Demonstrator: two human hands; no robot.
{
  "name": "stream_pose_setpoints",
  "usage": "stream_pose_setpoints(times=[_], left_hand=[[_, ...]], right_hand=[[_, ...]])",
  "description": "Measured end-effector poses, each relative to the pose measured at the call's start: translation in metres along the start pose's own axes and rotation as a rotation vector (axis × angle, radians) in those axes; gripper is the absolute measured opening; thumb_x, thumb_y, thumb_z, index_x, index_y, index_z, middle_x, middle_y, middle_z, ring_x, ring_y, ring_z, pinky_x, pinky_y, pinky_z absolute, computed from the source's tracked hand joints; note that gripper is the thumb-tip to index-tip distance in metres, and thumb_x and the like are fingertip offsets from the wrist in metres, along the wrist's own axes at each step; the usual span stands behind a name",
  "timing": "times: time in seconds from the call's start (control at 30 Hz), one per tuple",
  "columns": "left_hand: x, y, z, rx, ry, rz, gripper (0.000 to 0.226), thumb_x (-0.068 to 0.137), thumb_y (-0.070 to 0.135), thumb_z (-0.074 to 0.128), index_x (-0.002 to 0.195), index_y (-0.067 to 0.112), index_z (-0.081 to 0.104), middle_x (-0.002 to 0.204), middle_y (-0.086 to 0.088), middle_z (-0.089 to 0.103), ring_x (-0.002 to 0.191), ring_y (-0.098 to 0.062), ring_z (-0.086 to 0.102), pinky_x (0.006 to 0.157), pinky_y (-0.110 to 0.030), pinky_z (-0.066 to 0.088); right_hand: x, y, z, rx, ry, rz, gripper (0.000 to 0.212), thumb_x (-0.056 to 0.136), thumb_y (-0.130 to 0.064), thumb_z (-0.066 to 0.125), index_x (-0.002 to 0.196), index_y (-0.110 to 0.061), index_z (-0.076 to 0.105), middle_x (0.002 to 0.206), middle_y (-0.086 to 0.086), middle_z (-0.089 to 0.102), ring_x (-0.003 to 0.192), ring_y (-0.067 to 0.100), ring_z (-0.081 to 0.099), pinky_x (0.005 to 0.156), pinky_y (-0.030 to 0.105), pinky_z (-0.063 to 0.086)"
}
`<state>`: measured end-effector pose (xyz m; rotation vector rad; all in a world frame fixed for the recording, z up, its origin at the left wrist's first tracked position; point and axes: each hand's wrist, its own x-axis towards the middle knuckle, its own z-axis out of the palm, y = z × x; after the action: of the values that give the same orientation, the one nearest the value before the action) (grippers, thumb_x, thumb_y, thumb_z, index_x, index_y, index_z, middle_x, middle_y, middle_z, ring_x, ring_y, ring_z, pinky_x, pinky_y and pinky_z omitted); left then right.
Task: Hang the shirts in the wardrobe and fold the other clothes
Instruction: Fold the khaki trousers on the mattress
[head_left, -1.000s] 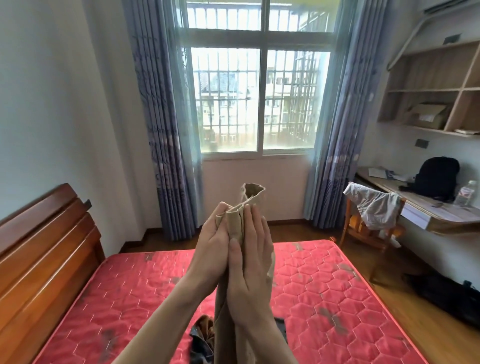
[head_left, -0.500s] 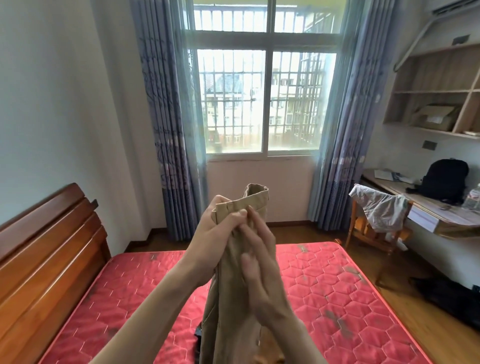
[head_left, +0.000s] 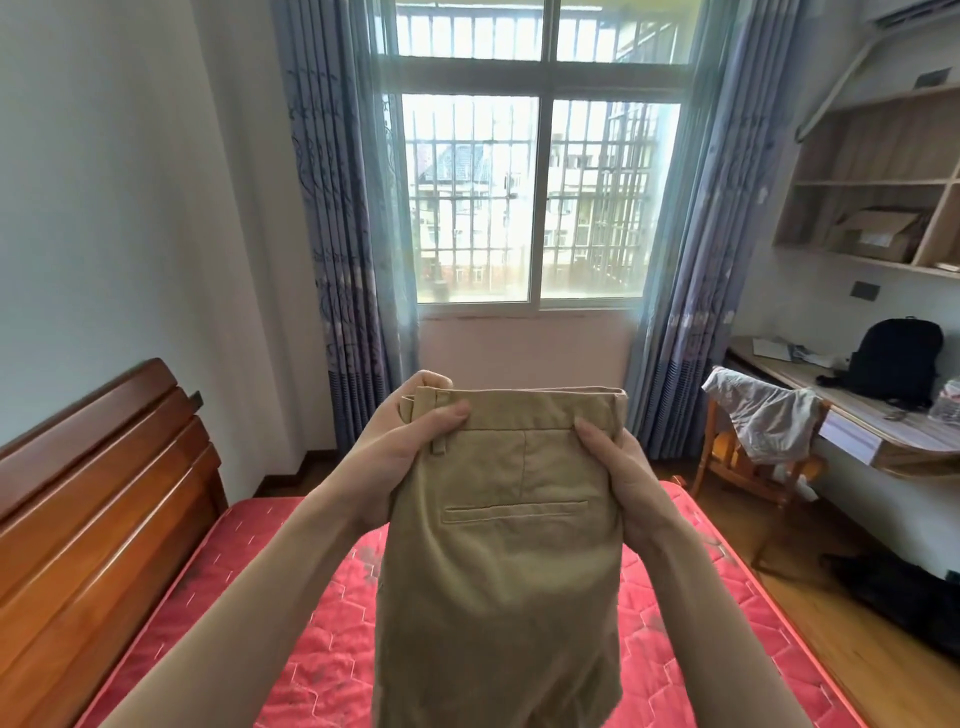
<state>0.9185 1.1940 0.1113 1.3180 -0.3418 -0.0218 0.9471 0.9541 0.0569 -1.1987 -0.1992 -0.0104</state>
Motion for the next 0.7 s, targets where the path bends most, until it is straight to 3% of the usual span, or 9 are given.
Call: stream_pose_setpoints(times=[0.1, 0.17, 0.23, 0.33, 0.53, 0.63, 0.7], left_hand=[[0.004, -0.005, -0.016, 0.149, 0.015, -0.076, 0.038, 0.081, 0.03, 0.085, 0.107, 0.015, 0.062, 0.083, 0.002, 0.067, 0.076, -0.01, 0.064, 0.069, -0.024, 0.056], [0.005, -0.005, -0.026, 0.261, -0.05, -0.171, 0.05, 0.075, 0.04, 0.082, 0.116, 0.017, 0.064, 0.098, -0.001, 0.071, 0.09, -0.013, 0.067, 0.082, -0.031, 0.055], [0.006, -0.004, -0.036, 0.414, -0.114, -0.235, 0.041, 0.081, 0.03, 0.075, 0.119, 0.018, 0.065, 0.096, 0.0, 0.069, 0.087, -0.012, 0.066, 0.08, -0.032, 0.053], [0.014, -0.005, -0.041, 0.563, -0.181, -0.236, 0.024, 0.094, 0.0, 0.056, 0.113, 0.012, 0.066, 0.084, 0.002, 0.064, 0.07, -0.006, 0.059, 0.063, -0.018, 0.049], [0.036, -0.026, -0.035, 0.603, -0.191, -0.153, 0.032, 0.091, -0.016, 0.045, 0.109, 0.003, 0.063, 0.078, 0.008, 0.063, 0.06, 0.001, 0.056, 0.052, -0.012, 0.043], [0.056, -0.036, -0.038, 0.619, -0.233, -0.227, 0.038, 0.085, -0.014, 0.051, 0.114, 0.009, 0.062, 0.09, 0.001, 0.066, 0.07, -0.007, 0.059, 0.06, -0.019, 0.05], [0.072, -0.045, -0.044, 0.723, -0.327, -0.326, 0.044, 0.076, -0.002, 0.061, 0.116, 0.017, 0.062, 0.098, -0.004, 0.069, 0.079, -0.015, 0.063, 0.072, -0.032, 0.056]], right_hand=[[-0.006, -0.004, 0.008, -0.033, 0.033, -0.076, 0.05, 0.071, -0.026, 0.09, 0.111, -0.001, 0.072, 0.111, 0.018, 0.077, 0.1, 0.03, 0.074, 0.084, 0.036, 0.063], [-0.008, -0.004, 0.013, -0.095, 0.084, -0.145, 0.04, 0.072, -0.021, 0.087, 0.104, -0.003, 0.073, 0.105, 0.015, 0.078, 0.098, 0.029, 0.075, 0.084, 0.036, 0.063], [-0.011, -0.004, 0.014, -0.204, 0.122, -0.228, 0.029, 0.075, -0.015, 0.087, 0.099, -0.004, 0.073, 0.099, 0.01, 0.079, 0.093, 0.024, 0.076, 0.082, 0.034, 0.063], [-0.009, -0.005, 0.013, -0.358, 0.104, -0.282, 0.024, 0.078, -0.01, 0.087, 0.095, -0.003, 0.072, 0.093, 0.006, 0.079, 0.088, 0.018, 0.075, 0.08, 0.031, 0.063], [0.006, -0.032, -0.01, -0.621, -0.14, 0.031, 0.025, 0.086, -0.028, 0.084, 0.107, -0.017, 0.078, 0.103, -0.004, 0.08, 0.102, 0.014, 0.076, 0.086, 0.024, 0.06], [0.023, -0.044, -0.026, -0.775, -0.353, 0.142, 0.028, 0.086, -0.022, 0.085, 0.113, -0.02, 0.08, 0.109, 0.0, 0.08, 0.107, 0.013, 0.074, 0.093, 0.03, 0.058], [0.041, -0.041, -0.031, -0.908, -0.425, 0.165, 0.017, 0.083, -0.016, 0.086, 0.1, -0.021, 0.082, 0.096, -0.001, 0.08, 0.092, 0.01, 0.072, 0.085, 0.03, 0.058]])
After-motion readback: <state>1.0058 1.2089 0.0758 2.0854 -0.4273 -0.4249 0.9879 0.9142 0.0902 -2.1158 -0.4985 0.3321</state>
